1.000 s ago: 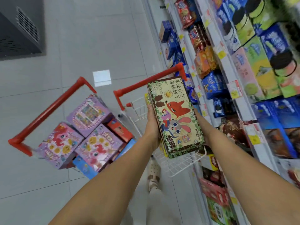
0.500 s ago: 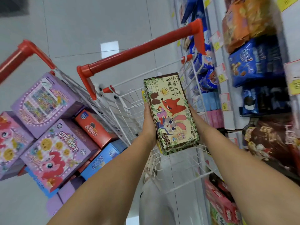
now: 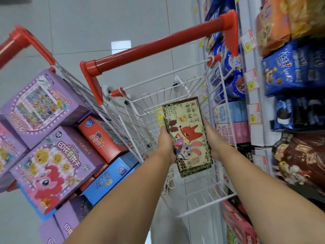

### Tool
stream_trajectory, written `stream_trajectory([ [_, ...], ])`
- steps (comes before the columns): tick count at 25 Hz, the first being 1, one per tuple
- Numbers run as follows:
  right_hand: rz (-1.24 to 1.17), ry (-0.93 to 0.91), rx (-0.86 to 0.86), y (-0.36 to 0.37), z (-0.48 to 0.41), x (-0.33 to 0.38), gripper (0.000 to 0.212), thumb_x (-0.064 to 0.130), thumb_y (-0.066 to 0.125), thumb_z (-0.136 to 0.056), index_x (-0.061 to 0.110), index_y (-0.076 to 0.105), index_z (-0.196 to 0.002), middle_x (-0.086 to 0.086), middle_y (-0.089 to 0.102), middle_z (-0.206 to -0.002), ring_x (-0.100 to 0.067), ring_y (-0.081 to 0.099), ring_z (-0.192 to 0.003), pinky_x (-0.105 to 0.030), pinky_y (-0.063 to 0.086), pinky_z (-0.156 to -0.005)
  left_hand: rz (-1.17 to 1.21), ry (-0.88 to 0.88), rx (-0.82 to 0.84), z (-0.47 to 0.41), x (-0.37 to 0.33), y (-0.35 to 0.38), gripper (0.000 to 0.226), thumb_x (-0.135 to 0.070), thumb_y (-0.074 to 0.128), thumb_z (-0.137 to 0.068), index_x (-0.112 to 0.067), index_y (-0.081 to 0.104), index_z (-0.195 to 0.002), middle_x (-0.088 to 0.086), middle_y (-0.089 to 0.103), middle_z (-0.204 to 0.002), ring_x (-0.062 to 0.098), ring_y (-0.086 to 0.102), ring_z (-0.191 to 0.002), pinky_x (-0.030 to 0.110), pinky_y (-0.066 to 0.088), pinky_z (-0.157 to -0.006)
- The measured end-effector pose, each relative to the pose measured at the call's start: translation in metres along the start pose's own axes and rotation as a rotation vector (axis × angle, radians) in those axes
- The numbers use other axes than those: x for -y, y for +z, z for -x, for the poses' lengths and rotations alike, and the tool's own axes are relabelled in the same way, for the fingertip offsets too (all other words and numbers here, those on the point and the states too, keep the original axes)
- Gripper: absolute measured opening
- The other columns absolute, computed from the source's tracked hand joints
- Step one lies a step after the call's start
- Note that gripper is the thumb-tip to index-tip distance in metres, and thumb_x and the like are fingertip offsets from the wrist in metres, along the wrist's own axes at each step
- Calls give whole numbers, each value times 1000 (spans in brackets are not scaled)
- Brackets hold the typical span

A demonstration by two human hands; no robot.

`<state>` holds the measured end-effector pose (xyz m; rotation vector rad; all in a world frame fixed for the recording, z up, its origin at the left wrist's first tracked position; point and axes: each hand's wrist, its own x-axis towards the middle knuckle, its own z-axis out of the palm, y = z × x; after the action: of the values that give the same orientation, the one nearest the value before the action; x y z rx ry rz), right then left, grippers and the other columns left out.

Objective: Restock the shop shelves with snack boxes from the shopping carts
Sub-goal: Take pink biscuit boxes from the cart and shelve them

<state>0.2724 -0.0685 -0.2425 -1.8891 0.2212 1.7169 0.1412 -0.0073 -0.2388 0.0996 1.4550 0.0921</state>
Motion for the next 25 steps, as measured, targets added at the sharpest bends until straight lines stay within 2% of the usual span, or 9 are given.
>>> stream_trajectory([
  [4, 84, -12, -104, 9, 23, 12, 67, 74, 36, -88, 23, 64, -122, -7, 68, -122, -30, 62, -112, -51, 46, -102, -94, -38, -5, 3, -8, 6, 66, -67, 34, -90, -18, 74, -109, 12, 76, -104, 35, 71, -99, 54, 53, -93],
  [7, 268, -98, -238, 29, 63, 27, 60, 57, 28, -100, 20, 45, -144, -7, 46, -147, -30, 44, -133, -43, 33, -111, -213, 29, 56, 70, -29, 3, 51, -47, 32, -103, -13, 69, -99, -1, 76, -86, 15, 71, -76, 27, 59, -65],
  [8, 299, -175, -276, 36, 77, 32, 55, 50, 25, -103, 21, 38, -147, -5, 39, -152, -28, 38, -138, -40, 30, -110, -272, 82, 89, 91, -36, -1, 44, -43, 30, -106, -15, 64, -101, -7, 70, -90, 10, 65, -78, 21, 54, -65],
  [9, 302, -250, -305, 40, 86, 35, 52, 46, 25, -104, 22, 35, -149, -3, 36, -154, -26, 35, -139, -38, 29, -109, -338, 146, 114, 106, -42, -3, 38, -42, 30, -106, -19, 60, -109, -9, 62, -98, 9, 59, -87, 22, 49, -74],
  [11, 247, -381, -355, 59, 113, 36, 48, 40, 29, -104, 20, 39, -147, -1, 40, -152, -22, 37, -137, -32, 31, -104, -385, 244, 165, 141, -60, -29, 43, -44, 31, -106, -18, 54, -132, -5, 56, -119, 14, 54, -114, 32, 42, -93],
  [13, 189, -472, -388, 86, 141, 35, 44, 36, 36, -103, 17, 46, -142, -1, 48, -145, -18, 45, -128, -29, 33, -101, -396, 311, 224, 168, -78, -61, 47, -45, 33, -105, -17, 50, -139, 2, 58, -133, 19, 54, -124, 37, 43, -103],
  [18, 223, -605, -222, 173, 182, 24, 20, 34, 46, -99, 33, 60, -113, 6, 63, -118, -15, 58, -113, -45, 46, -102, -276, 475, 247, 221, -118, -165, 35, -31, 44, -103, -14, 56, -131, 3, 70, -109, 17, 69, -96, 30, 57, -80],
  [22, 334, -600, -112, 240, 192, 9, 25, 29, 47, -101, 26, 57, -123, 1, 59, -124, -18, 57, -115, -41, 48, -99, -330, 538, 19, 233, -131, -249, 18, -21, 52, -99, -12, 67, -101, 11, 73, -96, 26, 70, -85, 35, 60, -76],
  [25, 523, -474, -118, 268, 184, -4, 41, 34, 47, -100, 19, 46, -139, -4, 53, -135, -24, 55, -117, -42, 47, -97, -515, 458, -251, 228, -126, -295, 21, -18, 52, -95, -5, 61, -82, 13, 67, -79, 27, 66, -68, 37, 59, -67],
])
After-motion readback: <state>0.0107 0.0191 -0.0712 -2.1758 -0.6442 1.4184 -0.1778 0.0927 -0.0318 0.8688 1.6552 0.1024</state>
